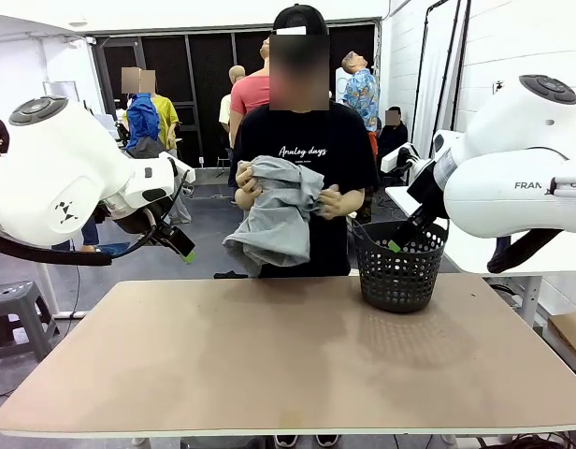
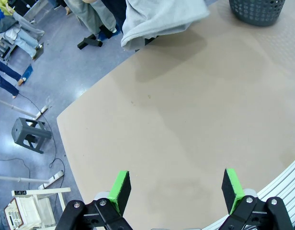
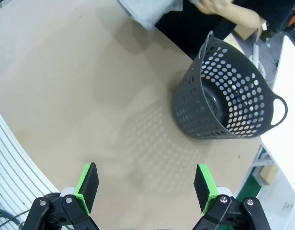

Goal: Fold the training pants.
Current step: Grab both ends of the Training pants handed by a person.

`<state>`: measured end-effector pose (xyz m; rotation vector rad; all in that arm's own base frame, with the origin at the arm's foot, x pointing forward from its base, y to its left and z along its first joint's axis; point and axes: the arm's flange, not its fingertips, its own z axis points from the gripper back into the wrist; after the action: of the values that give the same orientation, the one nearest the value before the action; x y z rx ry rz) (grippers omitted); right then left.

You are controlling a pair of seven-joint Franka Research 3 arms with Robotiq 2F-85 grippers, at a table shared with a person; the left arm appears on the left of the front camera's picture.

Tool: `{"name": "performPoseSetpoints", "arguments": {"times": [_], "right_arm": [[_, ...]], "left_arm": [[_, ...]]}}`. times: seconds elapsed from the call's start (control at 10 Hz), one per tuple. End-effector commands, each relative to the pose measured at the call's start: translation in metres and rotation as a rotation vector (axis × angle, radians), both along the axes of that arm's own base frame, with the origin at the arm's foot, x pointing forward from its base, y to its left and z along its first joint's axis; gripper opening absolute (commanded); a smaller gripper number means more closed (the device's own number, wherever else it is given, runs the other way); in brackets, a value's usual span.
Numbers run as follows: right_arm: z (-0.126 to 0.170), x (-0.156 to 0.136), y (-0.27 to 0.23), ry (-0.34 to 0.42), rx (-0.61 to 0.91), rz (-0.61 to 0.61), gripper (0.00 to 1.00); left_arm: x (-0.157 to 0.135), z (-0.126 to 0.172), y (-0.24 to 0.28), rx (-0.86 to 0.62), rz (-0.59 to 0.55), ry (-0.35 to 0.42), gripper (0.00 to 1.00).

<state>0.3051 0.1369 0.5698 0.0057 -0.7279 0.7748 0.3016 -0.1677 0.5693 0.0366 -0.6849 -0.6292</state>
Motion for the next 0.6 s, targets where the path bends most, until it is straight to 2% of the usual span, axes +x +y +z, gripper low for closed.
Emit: {"name": "performPoseSetpoints", "arguments": {"times": [0.0,0.5], "right_arm": [[-0.0002,-0.0004,-0.0002,0.004,0.003,0.001,1.00],[-0.0002,-0.0004,-0.0002,0.004,0.003,0.001,1.00]], "left_arm": [[0.0002,-0.0001,0.0007,0.008,-0.006,-0.002,1.00],[0.0002,-0.0001,0.0007,0.008,-0.006,-0.002,1.00]]}}
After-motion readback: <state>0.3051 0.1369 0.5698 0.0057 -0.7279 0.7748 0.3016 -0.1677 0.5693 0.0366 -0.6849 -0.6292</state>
